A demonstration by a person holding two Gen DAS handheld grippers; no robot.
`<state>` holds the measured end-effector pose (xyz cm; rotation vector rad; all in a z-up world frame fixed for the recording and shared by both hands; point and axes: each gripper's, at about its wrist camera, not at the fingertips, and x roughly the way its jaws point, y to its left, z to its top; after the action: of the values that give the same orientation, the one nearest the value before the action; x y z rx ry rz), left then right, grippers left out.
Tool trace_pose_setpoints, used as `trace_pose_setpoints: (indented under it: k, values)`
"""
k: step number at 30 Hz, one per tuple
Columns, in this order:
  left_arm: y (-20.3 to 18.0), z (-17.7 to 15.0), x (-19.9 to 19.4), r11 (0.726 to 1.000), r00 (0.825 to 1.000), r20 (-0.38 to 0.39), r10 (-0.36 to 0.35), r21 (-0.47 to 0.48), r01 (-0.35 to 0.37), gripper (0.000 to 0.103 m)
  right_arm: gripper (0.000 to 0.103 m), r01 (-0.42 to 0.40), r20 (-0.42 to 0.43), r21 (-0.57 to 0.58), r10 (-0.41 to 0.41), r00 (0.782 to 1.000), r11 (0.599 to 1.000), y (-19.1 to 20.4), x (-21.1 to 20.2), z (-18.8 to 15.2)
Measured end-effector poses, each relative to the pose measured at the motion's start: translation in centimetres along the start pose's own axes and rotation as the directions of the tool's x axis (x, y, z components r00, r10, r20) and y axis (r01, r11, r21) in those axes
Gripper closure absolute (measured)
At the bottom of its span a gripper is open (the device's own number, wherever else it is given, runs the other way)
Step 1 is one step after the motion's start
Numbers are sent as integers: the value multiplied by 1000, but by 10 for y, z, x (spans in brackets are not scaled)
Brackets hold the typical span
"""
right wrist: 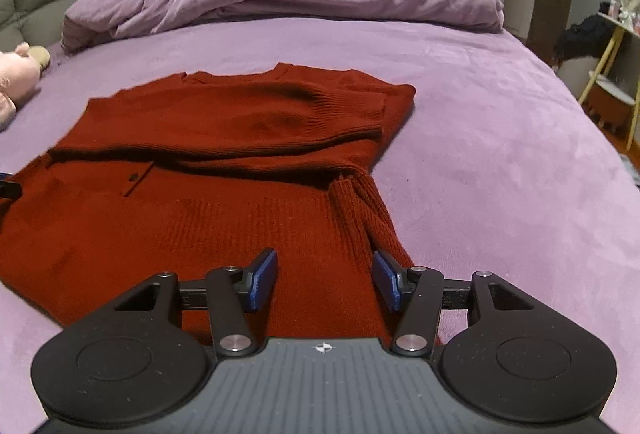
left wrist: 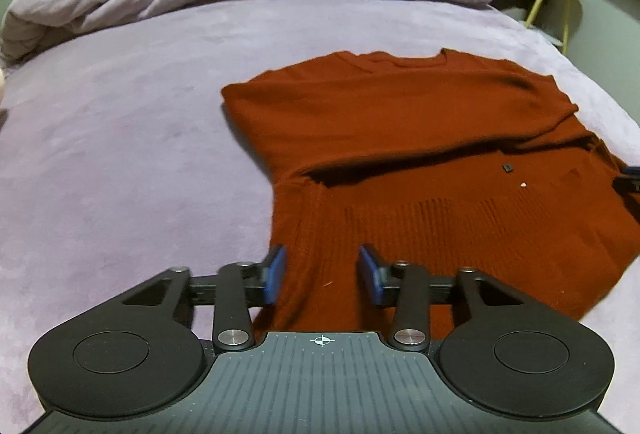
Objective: Fold small clothes
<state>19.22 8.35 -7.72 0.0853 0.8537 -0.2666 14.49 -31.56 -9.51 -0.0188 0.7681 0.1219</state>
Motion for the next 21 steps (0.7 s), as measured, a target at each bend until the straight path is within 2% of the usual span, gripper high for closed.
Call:
trace_pose_setpoints:
  k: [1, 2, 4, 9, 13, 15, 17, 18, 19, 21]
  values:
    - [0, 0, 1, 1000, 1000, -1, 4, 3, -4, 76, 56, 1, 0, 2, -1, 1000, 1000, -1, 1, 1]
    - [0, 0, 1, 1000, 1000, 1, 14, 4, -14, 80, 56, 0, 1, 8, 0, 1000, 1000, -2, 2, 1]
    - [2, -1, -1, 1000, 1000, 6, 24, 0, -24, 90, 63, -1, 0, 18, 1, 1000, 1000, -5, 5, 2]
    - [5, 1, -11, 1000, 999, 38, -9, -4, 10, 94, 64, -21, -11, 34, 21, 1000, 999, -10, 12, 8]
    - [4, 3, -13, 999, 998, 45, -47, -13, 47, 94, 62, -42, -32, 64, 44, 999, 997, -13, 25, 15]
    - [2, 2, -6, 999, 999, 22, -49, -1, 49, 92, 62, -51, -27, 78, 54, 998, 996, -12, 30, 17]
    - [2, 2, 5, 999, 999, -10, -47, -3, 47, 80, 73, -53, -16, 67, 54, 998, 996, -7, 32, 17]
    - [2, 2, 8, 999, 999, -13, -46, -7, 46, 75, 82, -59, -11, 51, 60, 998, 997, -4, 32, 17]
    - [4, 3, 12, 999, 999, -17, -49, -15, 49, 74, 88, -63, -8, 39, 64, 998, 997, 0, 32, 17]
    - [6, 5, 17, 998, 998, -29, -58, -35, 57, 73, 91, -53, -1, -6, 53, 999, 999, 8, 30, 16]
